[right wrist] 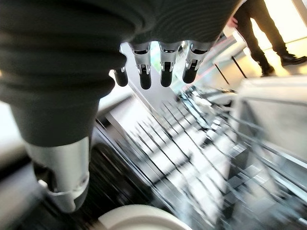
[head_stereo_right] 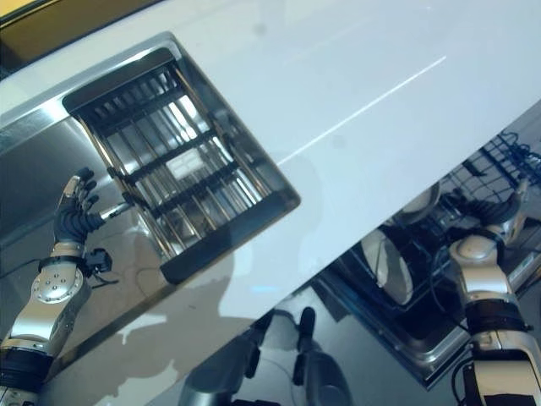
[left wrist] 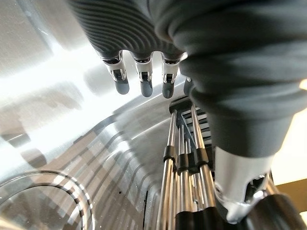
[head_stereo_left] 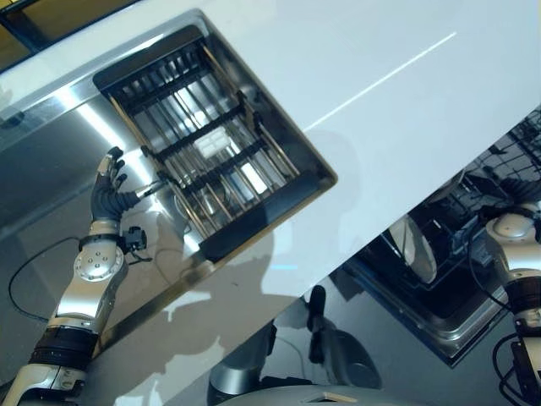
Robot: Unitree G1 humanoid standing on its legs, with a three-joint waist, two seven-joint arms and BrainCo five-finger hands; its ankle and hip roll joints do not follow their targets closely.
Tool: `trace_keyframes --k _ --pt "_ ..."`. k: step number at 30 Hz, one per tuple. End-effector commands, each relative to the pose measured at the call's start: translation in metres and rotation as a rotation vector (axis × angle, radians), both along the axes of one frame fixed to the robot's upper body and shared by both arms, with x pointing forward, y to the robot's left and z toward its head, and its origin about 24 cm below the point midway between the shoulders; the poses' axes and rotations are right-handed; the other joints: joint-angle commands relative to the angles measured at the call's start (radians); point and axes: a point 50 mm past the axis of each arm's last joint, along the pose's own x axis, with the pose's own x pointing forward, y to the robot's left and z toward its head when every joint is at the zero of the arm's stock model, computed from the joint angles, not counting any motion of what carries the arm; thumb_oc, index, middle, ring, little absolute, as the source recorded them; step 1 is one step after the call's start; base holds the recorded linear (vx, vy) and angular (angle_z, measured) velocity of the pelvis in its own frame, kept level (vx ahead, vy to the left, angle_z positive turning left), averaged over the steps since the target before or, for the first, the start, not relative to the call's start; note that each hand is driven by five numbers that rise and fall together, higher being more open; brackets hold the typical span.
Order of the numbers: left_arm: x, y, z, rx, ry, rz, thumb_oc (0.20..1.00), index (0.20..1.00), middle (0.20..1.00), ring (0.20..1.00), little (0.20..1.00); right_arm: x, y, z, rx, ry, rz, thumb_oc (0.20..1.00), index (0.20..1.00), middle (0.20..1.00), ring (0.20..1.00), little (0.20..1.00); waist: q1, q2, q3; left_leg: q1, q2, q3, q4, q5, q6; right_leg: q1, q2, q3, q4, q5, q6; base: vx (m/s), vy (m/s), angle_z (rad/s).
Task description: Pick up plates and place into dishwasher.
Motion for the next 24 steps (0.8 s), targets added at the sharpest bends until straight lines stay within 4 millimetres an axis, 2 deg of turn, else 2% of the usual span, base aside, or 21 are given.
trace_keyframes --k 1,6,11,19,24 --pt "-0.023 -0.032 -0.047 -0.184 0.076 -0.034 1.0 1.0 1.0 1.0 1.0 -0.017 -0.012 0.014 -0.042 -0.116 -0.077 1.0 1.0 1.0 1.0 1.0 0.014 -0.002 -0.118 -0.021 0.057 -0.04 -0.025 -0.029 -0.027 -0.027 -0.002 0.012 0.108 -0.097 0.029 0.1 0.024 -0.04" --pt "-0.033 -0.029 -0.06 -0.186 0.13 -0.016 1.0 1.0 1.0 1.0 1.0 -0.04 -0.018 -0.009 0.017 -0.132 -0.202 1.0 1.0 1.0 1.0 1.0 0.0 0.006 -0.161 0.026 0.061 -0.037 -0.038 -0.032 -0.03 0.012 -0.001 0.023 0.103 -0.106 0.03 0.11 0.021 -0.06" --pt "-0.04 -0.025 -0.064 -0.174 0.158 -0.001 1.0 1.0 1.0 1.0 1.0 -0.066 -0.023 -0.053 0.185 -0.1 -0.338 1.0 1.0 1.0 1.0 1.0 -0.008 0.011 -0.187 0.063 0.068 -0.036 -0.049 -0.035 -0.032 0.047 -0.004 0.027 0.097 -0.109 0.034 0.07 -0.006 -0.03" --pt "-0.054 -0.018 -0.071 -0.152 0.22 0.001 1.0 1.0 1.0 1.0 1.0 -0.082 0.002 -0.109 0.385 0.016 -0.185 1.0 1.0 1.0 1.0 1.0 -0.019 0.003 -0.199 0.113 0.07 -0.042 -0.047 -0.041 -0.038 0.089 -0.007 0.037 0.1 -0.111 0.043 0.08 -0.018 -0.03" --pt "-0.058 -0.018 -0.073 -0.135 0.238 -0.011 1.0 1.0 1.0 1.0 1.0 -0.079 0.019 -0.127 0.42 0.084 -0.084 1.0 1.0 1.0 1.0 1.0 -0.016 0.006 -0.169 0.119 0.073 -0.044 -0.033 -0.042 -0.04 0.092 -0.006 0.044 0.119 -0.11 0.049 0.05 -0.015 -0.02"
